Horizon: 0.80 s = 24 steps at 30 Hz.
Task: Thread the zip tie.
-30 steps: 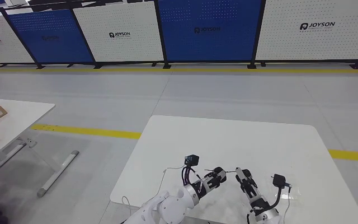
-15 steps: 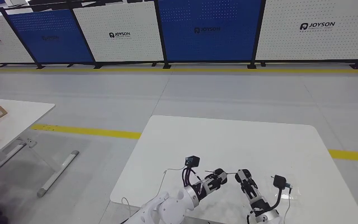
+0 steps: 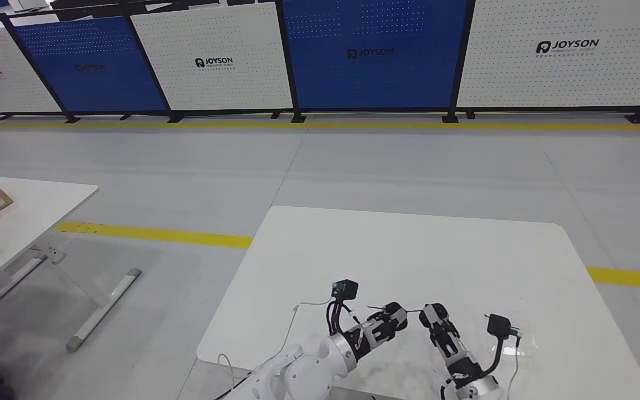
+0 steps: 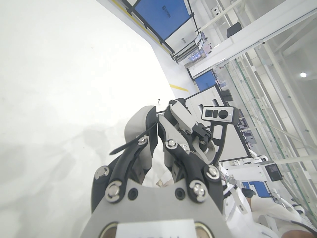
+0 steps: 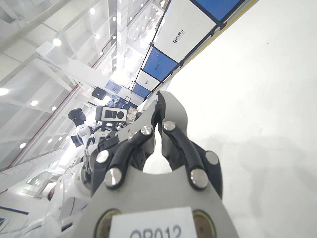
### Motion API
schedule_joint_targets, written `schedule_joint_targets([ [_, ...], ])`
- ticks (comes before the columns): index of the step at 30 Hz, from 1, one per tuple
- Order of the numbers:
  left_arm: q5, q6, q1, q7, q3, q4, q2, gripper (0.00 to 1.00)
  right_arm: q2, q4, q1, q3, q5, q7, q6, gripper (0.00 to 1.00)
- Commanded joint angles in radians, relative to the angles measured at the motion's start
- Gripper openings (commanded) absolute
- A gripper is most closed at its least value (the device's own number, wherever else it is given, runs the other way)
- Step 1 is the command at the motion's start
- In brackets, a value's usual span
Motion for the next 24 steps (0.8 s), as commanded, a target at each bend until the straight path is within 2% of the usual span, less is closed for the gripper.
schedule_joint_targets([
  [1,0.002,0.002,0.001,0.001,-0.001,0.000,0.000,0.29,0.000,0.000,-0.001,0.002,-0.004,-0.005,0.004,0.00],
  [8,0.007,0.001,0.005,0.005,-0.008,-0.003,0.001,0.24,-0.001,0.004,0.000,0.004,-0.010,-0.016,0.019,0.00],
  [18,-0.008,-0.004,0.009,0.011,-0.027,-0.008,0.003,0.10,-0.003,0.009,0.003,0.001,-0.035,-0.023,0.028,0.00],
  [24,-0.018,-0.003,0.010,0.006,-0.035,-0.007,0.003,0.18,-0.002,0.009,0.001,0.000,-0.043,-0.012,0.018,0.00],
])
